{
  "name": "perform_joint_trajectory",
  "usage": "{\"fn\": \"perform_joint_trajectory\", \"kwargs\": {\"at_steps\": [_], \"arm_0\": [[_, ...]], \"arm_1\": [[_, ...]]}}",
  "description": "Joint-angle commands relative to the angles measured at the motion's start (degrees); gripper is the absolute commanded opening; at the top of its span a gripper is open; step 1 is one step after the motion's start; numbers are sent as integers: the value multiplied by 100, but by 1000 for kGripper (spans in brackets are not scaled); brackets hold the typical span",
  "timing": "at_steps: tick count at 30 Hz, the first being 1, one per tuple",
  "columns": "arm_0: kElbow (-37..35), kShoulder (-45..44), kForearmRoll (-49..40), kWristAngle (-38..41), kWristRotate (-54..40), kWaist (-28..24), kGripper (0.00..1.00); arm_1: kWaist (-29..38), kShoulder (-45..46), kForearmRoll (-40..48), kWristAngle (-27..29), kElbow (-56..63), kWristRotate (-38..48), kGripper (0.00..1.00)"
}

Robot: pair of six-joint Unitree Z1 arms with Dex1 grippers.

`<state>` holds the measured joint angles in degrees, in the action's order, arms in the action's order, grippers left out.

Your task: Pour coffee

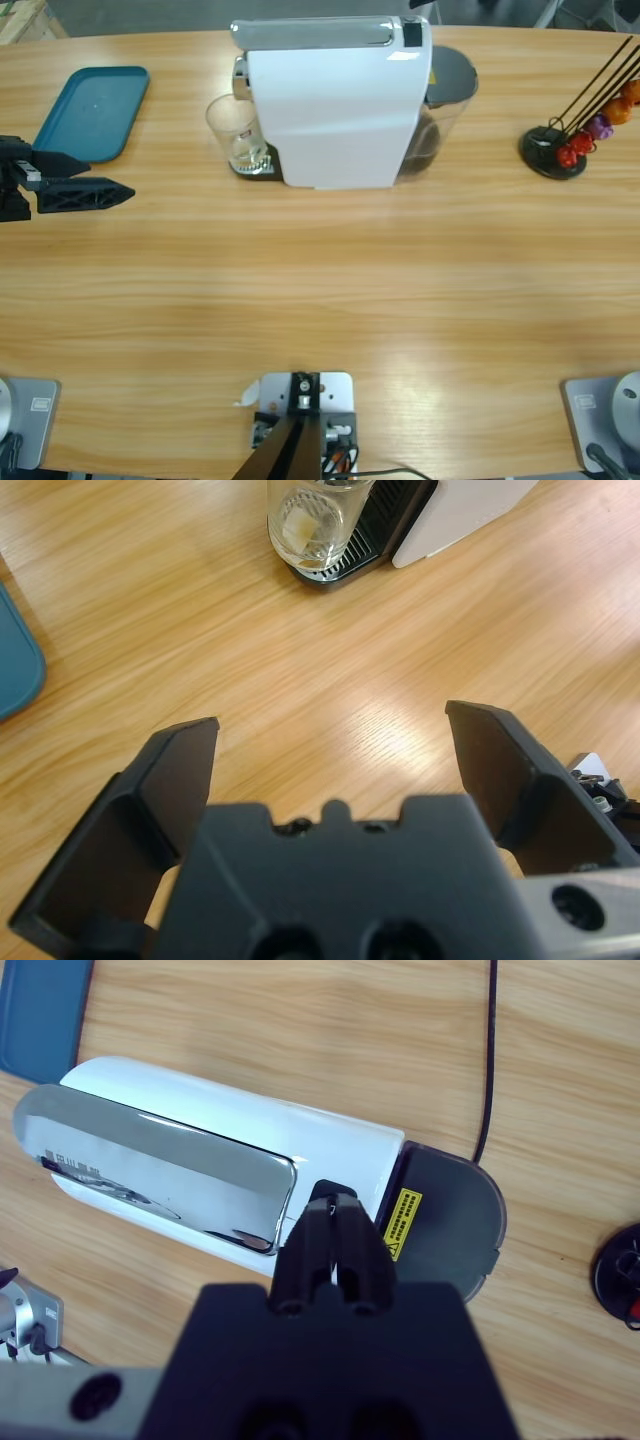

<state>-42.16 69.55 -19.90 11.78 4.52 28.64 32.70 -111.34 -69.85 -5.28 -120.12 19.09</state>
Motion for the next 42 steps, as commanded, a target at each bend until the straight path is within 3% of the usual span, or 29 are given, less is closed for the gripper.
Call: {"fn": "perform_joint_trajectory", "kwargs": {"at_steps": [1, 20, 23, 24, 25, 26, 31, 35, 38, 42], "arm_0": [[194, 147, 65, 97, 5, 63, 988], [191, 173, 83, 97, -28, 71, 987], [183, 161, 83, 97, -30, 71, 987], [182, 156, 83, 97, -30, 73, 987], [176, 152, 83, 97, -30, 87, 987], [166, 147, 83, 97, -30, 103, 987], [67, -31, 77, 79, -130, 115, 987], [125, -344, -109, 128, -133, 170, 983], [178, -1080, -468, 295, -109, 310, 990], [-145, -1630, -1197, 422, -91, 374, 996]], "arm_1": [[-88, -336, -46, 1, 7, 16, 0], [-79, -292, 44, -63, 529, -7, 0], [-79, 0, 397, 136, 274, -558, 0], [-79, 156, 588, 291, 152, -768, 67], [-83, 350, 754, 419, -65, -835, 771], [-83, 499, 806, 482, -254, -909, 973], [-72, 1308, 771, 389, -261, -969, 1000], [244, 2167, 805, -31, 1727, -1197, 1000], [520, 3029, 1666, -810, 3230, -1085, 1000], [536, 3663, 1722, -1655, 3904, -1153, 1000]]}}
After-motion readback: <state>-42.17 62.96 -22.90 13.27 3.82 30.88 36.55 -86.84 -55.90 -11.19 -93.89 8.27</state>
